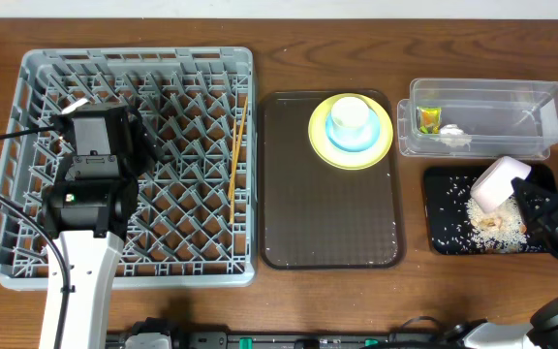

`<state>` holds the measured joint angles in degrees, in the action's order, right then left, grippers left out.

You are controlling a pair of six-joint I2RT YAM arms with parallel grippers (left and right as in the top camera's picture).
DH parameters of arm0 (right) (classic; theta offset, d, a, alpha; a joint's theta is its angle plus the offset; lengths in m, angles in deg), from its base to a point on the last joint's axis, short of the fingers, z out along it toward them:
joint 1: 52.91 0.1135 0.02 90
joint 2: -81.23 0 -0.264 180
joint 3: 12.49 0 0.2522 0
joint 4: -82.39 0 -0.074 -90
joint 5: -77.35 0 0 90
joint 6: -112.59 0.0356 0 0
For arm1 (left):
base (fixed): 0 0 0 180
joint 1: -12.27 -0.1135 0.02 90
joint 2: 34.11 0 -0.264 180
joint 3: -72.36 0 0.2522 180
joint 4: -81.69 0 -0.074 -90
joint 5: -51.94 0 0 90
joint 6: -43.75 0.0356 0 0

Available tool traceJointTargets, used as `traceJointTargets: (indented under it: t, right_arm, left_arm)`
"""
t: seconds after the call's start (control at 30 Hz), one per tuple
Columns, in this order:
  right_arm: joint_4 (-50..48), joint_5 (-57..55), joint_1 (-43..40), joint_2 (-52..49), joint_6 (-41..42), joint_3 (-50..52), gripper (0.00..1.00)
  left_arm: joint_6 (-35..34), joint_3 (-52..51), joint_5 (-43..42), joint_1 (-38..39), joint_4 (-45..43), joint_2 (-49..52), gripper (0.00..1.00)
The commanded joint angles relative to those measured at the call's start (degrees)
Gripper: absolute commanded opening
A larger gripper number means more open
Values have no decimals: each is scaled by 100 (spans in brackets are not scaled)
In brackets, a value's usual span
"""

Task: Sort waste into correct bins and load items into the dishwasher rack
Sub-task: 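Tip the white bowl over the black tray to dump the rice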

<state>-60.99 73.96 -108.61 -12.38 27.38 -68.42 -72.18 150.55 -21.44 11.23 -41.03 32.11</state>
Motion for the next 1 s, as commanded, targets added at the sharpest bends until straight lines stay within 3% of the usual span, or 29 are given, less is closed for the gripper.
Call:
traceJointTargets:
  t: [0.0, 0.13, 0.3, 0.43, 0.73, 0.87, 0.97]
  right_arm:
    - [-90, 273, -70, -26, 1187, -7, 1]
    - [-402, 280, -70, -26, 1823, -7, 1]
    - [-378, 269, -76, -26, 1906, -7, 1]
    - [-717, 280, -92, -26, 2588, -7, 1]
    - [-734, 267, -96, 4, 2533, -7, 1]
    - [-1145, 284, -87, 9, 3198, -7, 1]
    - [-1054, 275, -85, 66, 3003, -7, 1]
  left_arm:
    - [-74, 140, 13, -28, 22, 0, 95]
    - [-74, 140, 13, -28, 20, 0, 95]
    - [-74, 140, 15, -28, 22, 0, 95]
    - [-74, 140, 13, -28, 22, 0, 95]
    - [-74, 140, 15, -28, 20, 0, 95]
    - [-74, 138, 13, -28, 20, 0, 95]
    - [-74, 140, 13, -28, 20, 0, 95]
